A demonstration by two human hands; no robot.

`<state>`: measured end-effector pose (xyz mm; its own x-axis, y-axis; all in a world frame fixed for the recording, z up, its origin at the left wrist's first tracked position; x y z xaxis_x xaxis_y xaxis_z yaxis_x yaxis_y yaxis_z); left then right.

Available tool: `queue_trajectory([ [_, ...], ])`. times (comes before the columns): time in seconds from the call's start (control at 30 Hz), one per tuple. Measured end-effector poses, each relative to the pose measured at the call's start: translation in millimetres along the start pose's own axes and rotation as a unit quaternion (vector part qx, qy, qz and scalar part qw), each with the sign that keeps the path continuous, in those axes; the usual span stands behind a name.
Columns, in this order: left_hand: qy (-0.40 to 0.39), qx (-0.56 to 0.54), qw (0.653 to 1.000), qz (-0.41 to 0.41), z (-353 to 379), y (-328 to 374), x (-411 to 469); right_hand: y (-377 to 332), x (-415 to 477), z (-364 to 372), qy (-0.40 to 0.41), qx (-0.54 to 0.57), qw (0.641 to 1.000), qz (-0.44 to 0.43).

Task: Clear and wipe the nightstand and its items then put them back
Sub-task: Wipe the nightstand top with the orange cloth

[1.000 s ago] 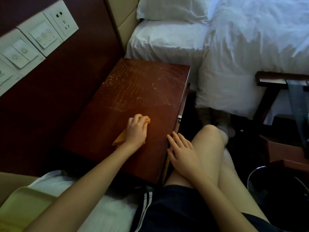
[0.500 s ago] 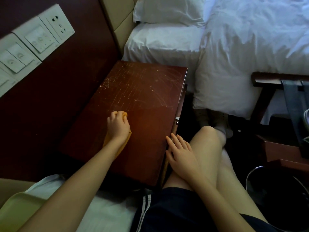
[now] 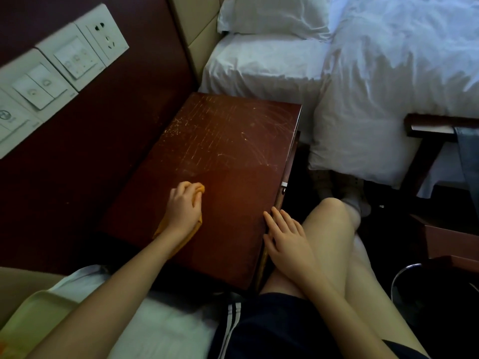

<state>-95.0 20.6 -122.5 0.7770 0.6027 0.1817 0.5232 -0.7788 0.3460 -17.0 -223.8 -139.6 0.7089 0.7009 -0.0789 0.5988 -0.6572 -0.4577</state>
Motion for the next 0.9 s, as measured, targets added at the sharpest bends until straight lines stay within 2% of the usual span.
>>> queue_trajectory([
  [0.13, 0.035, 0.001, 0.996, -0.082, 0.1, -5.8, 21.4, -0.5, 2.4, -0.2, 0.009, 0.004, 1.0, 0.004],
  [0.27, 0.048, -0.002, 0.993, -0.104, 7.9, 8.0, 36.2, -5.7, 6.0, 0.4, 0.02, -0.001, 1.0, -0.004],
  [0.33, 0.036, -0.005, 0.996, -0.079, 11.6, 16.1, 37.3, -10.0, 7.6, -0.1, 0.033, 0.002, 0.999, -0.008],
  [0.5, -0.02, -0.033, 0.998, 0.057, 13.1, 20.5, 16.3, -18.5, 11.7, -3.5, 0.076, -0.014, 0.997, -0.013],
  [0.57, -0.033, -0.028, 0.996, 0.083, 9.1, 9.9, 5.2, -20.3, 12.9, -4.3, 0.091, -0.015, 0.996, -0.013],
  [0.63, -0.02, -0.021, 0.998, 0.061, 1.8, -6.2, 1.1, -22.1, 13.6, -3.6, 0.1, -0.014, 0.995, -0.014],
  [0.73, 0.012, -0.012, 1.0, -0.015, -8.7, -26.1, 9.7, -26.7, 14.8, -2.7, 0.104, -0.025, 0.994, -0.02],
  [0.9, 0.035, -0.012, 0.996, -0.087, -9.2, -19.8, 36.6, -30.9, 17.6, -1.9, 0.102, -0.034, 0.994, -0.018],
])
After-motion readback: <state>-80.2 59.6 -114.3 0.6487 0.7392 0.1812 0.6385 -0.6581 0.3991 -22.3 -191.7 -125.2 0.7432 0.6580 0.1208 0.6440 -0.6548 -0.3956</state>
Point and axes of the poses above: each hand's wrist, its own x-axis towards the middle knuckle, its own z-axis out of the palm, y = z × x, the point moved 4 cm from there along x, towards the middle knuckle, and after that the axes turned 6 degrees about z, right-handed, at the moved point
